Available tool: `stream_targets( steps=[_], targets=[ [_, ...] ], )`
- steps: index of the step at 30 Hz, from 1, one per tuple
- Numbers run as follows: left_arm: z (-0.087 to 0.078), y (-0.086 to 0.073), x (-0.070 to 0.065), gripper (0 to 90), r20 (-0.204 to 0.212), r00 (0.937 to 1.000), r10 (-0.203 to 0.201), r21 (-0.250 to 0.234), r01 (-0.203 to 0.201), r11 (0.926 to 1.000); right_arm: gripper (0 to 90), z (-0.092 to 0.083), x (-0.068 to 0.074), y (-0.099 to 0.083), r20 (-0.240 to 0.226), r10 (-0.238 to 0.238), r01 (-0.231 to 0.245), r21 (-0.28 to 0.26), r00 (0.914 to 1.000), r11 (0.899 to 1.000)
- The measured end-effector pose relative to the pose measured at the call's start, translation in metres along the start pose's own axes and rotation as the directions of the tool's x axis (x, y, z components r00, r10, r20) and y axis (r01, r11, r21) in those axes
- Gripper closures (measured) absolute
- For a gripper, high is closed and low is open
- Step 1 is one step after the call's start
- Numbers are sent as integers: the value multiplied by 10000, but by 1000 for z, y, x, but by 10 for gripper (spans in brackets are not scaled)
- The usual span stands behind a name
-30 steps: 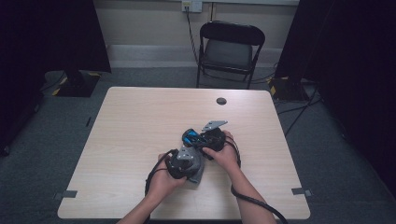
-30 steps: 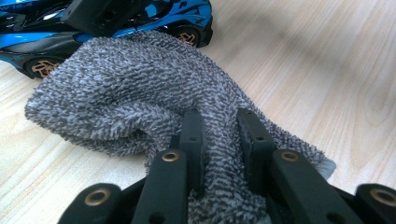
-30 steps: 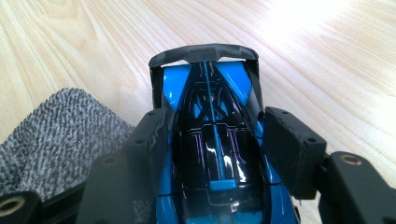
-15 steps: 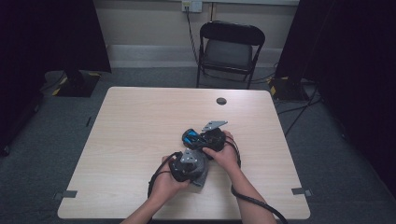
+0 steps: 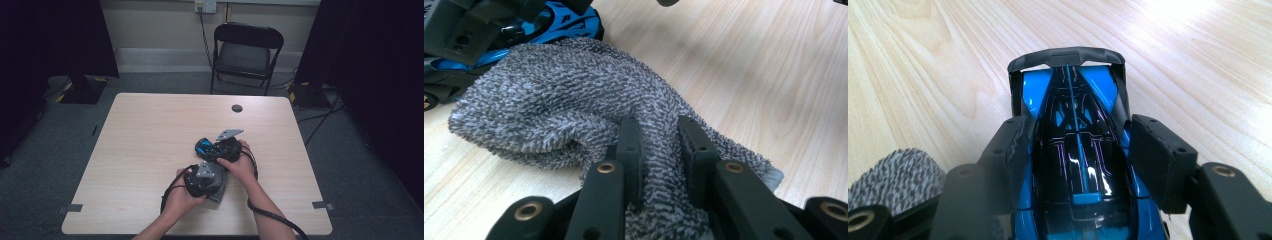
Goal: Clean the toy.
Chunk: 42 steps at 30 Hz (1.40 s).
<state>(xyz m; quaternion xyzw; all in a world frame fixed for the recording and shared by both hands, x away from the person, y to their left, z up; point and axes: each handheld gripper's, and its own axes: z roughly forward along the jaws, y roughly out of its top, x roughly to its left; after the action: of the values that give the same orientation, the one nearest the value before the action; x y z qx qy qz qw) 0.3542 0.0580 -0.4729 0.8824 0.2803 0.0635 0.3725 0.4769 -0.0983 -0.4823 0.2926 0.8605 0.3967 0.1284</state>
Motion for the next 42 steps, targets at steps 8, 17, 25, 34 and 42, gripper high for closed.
stream_targets(
  steps=[8,17,25,34,42],
  targets=[
    [2,2,-7,746,299,9994,150,10,-151,9999,413,0,0,0,-4,-29,29,-22,10000,10000],
    [4,5,-16,744,802,9965,253,-278,-232,9993,413,0,0,-1,-8,-60,60,-65,10000,10000],
    [4,7,-21,742,1056,9929,551,-585,-491,9971,412,0,0,0,-19,-128,128,-6,9999,9999],
    [4,6,-21,736,1074,9917,710,-645,-644,9958,379,-1,-2,-3,-150,-249,247,-119,9996,9996],
    [3,6,-19,733,1066,9917,716,-824,-630,9946,316,-19,-10,1,-745,-75,12,-849,9972,9964]
  ],
)
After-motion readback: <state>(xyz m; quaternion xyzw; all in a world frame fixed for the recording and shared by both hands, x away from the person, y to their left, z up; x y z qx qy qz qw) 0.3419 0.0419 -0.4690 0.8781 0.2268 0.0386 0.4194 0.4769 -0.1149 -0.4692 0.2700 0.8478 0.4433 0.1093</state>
